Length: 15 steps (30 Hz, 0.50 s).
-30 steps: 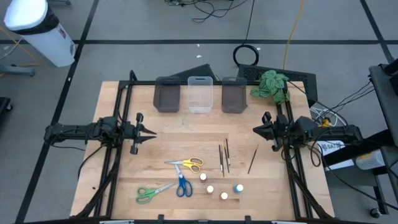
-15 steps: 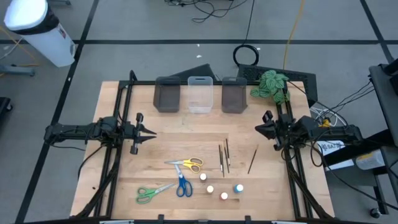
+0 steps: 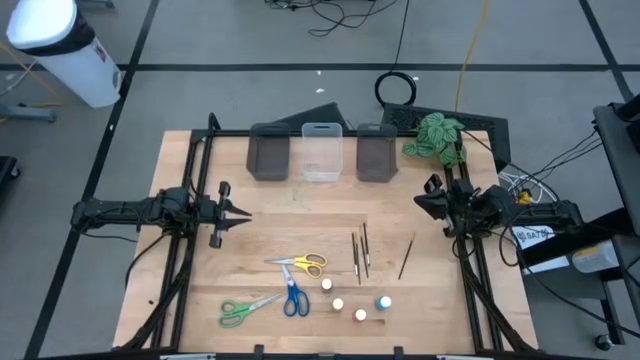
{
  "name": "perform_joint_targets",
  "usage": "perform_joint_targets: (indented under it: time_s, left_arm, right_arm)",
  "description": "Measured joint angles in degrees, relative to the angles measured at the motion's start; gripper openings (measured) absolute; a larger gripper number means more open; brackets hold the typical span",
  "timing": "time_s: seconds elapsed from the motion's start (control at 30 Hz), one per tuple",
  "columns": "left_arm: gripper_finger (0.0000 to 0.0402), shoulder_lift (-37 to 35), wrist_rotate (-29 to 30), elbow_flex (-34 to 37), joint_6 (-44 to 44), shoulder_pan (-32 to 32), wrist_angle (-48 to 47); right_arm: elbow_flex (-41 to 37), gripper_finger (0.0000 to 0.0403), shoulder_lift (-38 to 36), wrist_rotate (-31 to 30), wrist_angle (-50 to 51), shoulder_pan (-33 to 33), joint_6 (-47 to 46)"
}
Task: Pick & Place Paint Supplies
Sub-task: Put the black paintbrush into the right black bin
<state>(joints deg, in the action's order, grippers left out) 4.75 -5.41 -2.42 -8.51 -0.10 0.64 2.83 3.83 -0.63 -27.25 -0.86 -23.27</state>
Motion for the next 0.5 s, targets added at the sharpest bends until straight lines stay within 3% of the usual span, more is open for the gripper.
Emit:
perform_joint_targets:
  time_s: [0.13,0.3,0.5]
  left_arm:
    - [0.0072,0.0,0.0,0.0,0.0,0.0,0.0]
    - [0.0072,0.0,0.0,0.0,0.0,0.0,0.0]
    - [0.0072,0.0,0.0,0.0,0.0,0.0,0.0]
  right_arm:
    - [0.0,0.0034,3.0,7.5,-9.5,-0.7,-0.9]
    - [1.0,0.0138,12.5,10.3,-23.2,-6.3,2.1]
    - [11.7,0.027,28.2,4.6,-15.8,-14.5,4.1]
